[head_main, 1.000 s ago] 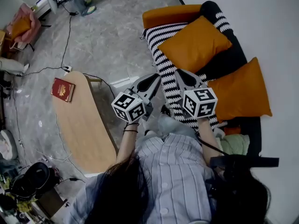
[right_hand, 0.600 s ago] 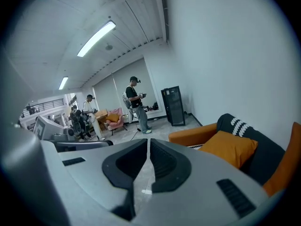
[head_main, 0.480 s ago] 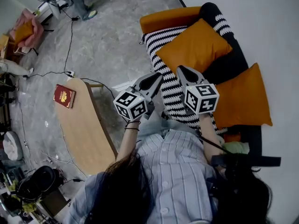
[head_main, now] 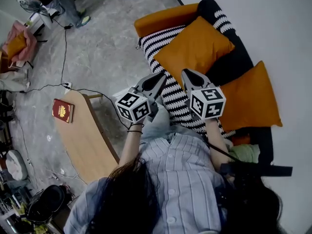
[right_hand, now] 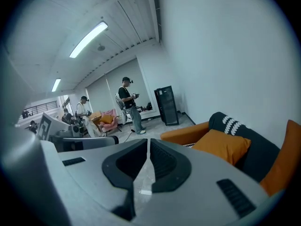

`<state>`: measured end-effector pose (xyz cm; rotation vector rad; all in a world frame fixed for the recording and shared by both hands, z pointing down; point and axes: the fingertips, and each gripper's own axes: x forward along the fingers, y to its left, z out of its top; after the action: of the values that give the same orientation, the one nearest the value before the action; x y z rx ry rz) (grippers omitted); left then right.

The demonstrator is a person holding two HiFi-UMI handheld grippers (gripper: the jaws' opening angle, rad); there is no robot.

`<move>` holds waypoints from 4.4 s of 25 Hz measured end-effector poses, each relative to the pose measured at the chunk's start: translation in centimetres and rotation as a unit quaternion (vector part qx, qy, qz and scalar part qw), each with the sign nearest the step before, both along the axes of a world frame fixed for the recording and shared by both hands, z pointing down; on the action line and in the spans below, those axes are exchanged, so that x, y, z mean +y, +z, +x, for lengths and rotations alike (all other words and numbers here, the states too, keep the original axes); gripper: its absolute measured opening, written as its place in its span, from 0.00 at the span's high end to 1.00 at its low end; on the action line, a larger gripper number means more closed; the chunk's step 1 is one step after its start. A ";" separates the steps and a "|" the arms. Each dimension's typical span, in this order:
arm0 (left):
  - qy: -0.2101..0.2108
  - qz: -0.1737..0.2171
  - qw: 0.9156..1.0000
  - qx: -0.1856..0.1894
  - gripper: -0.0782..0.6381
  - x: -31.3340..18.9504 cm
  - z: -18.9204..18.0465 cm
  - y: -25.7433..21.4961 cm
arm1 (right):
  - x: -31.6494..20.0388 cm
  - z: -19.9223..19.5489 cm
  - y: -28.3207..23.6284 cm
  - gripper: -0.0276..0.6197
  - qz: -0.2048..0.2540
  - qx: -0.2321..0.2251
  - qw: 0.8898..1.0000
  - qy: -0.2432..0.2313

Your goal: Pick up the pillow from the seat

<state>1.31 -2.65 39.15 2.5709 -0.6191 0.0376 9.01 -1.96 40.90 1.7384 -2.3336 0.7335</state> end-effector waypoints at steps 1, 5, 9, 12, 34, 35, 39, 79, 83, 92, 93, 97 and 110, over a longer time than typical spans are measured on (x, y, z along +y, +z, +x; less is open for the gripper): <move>0.002 -0.001 1.000 0.001 0.87 -0.4 0.4 0.1 | -0.2 0.4 0.1 0.91 -0.002 0.001 1.000 0.002; 0.009 -0.012 1.000 0.003 0.87 -2.6 2.2 1.0 | -1.5 2.0 0.9 0.91 -0.011 0.005 1.000 0.008; 0.007 -0.026 1.000 -0.004 0.87 -4.9 3.3 2.9 | -3.4 3.9 2.4 0.91 -0.026 0.010 1.000 0.012; -0.011 -0.044 0.999 -0.009 0.87 -7.3 3.3 4.8 | -5.4 5.8 3.6 0.91 -0.036 0.007 0.999 0.015; -0.084 -0.174 0.980 -0.049 0.85 -21.0 5.3 22.0 | -27.6 26.6 18.3 0.90 -0.130 0.102 0.986 -0.002; -0.091 -0.182 0.978 -0.051 0.84 -21.6 5.1 23.0 | -28.7 27.3 19.0 0.90 -0.137 0.101 0.985 -0.004; -0.119 -0.212 0.968 -0.054 0.77 -23.8 4.3 25.9 | -32.8 29.3 21.5 0.90 -0.166 0.107 0.980 -0.028; -0.211 -0.439 0.872 -0.052 0.41 -26.6 7.3 47.7 | -42.8 38.1 39.6 0.50 -0.381 0.136 0.911 -0.077; -0.236 -0.434 0.865 -0.084 0.41 -26.9 7.0 48.2 | -42.3 37.5 41.0 0.59 -0.384 0.166 0.905 -0.075; -0.262 -0.514 0.815 -0.052 0.26 -24.4 6.2 51.0 | -40.9 37.0 41.7 0.73 -0.386 0.186 0.899 -0.092; -0.252 -0.524 0.812 -0.046 0.27 -24.5 6.5 51.1 | -40.9 37.1 41.5 0.74 -0.383 0.187 0.900 -0.092; -0.211 -0.540 0.813 -0.049 0.28 -24.9 6.5 50.9 | -40.5 36.8 41.3 0.78 -0.366 0.183 0.909 -0.075; -0.180 -0.477 0.856 -0.088 0.57 -21.4 4.4 46.4 | -32.6 36.1 37.0 0.85 -0.355 0.083 0.931 -0.026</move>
<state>5.68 -24.07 85.51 1.4743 -0.8642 0.3619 45.07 -34.56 77.88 1.3346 -1.6779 1.1766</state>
